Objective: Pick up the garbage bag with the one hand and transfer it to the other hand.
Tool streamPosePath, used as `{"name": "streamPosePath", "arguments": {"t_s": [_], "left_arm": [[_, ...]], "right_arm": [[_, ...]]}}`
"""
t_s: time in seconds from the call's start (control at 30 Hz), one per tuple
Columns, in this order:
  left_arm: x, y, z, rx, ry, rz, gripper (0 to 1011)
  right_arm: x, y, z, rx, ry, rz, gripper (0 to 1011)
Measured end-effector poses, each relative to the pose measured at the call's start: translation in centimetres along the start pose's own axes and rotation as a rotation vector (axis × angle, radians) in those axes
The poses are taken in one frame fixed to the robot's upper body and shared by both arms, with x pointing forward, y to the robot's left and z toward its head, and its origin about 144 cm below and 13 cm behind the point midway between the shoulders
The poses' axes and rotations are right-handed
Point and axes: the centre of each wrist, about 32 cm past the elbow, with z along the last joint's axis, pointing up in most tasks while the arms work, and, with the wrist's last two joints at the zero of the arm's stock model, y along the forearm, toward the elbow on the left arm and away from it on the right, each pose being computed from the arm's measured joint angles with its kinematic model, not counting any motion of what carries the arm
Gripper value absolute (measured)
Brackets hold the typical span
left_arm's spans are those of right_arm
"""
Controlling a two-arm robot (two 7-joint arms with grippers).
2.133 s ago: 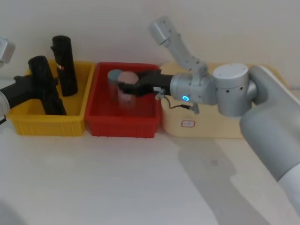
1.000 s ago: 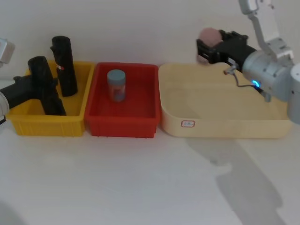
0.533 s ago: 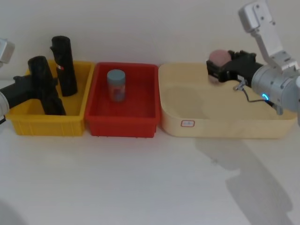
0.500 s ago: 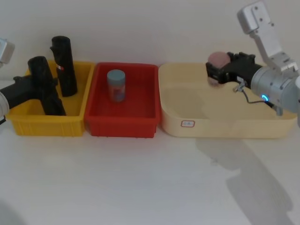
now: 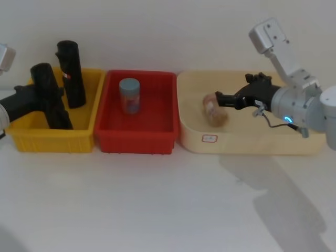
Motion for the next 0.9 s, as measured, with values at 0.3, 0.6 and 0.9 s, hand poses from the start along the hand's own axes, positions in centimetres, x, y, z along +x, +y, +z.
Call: {"name": "streamPosePath", "arguments": {"t_s": [0.3, 0.6, 0.9], "left_arm": [[0.00, 0.00, 0.00, 0.000, 0.000, 0.000, 396], [0.00, 0.00, 0.00, 0.000, 0.000, 0.000, 396], [0.41, -0.68, 0.30, -0.007, 0.002, -0.018, 396]], "right_arm": [[-0.03, 0.33, -0.27, -0.019, -0.004, 0.023, 1000], [-0.03, 0.49, -0.39, -0.028, -0.006, 0.034, 1000], [-0.03, 0.57, -0.47, -0.033, -0.006, 0.039, 1000]]}}
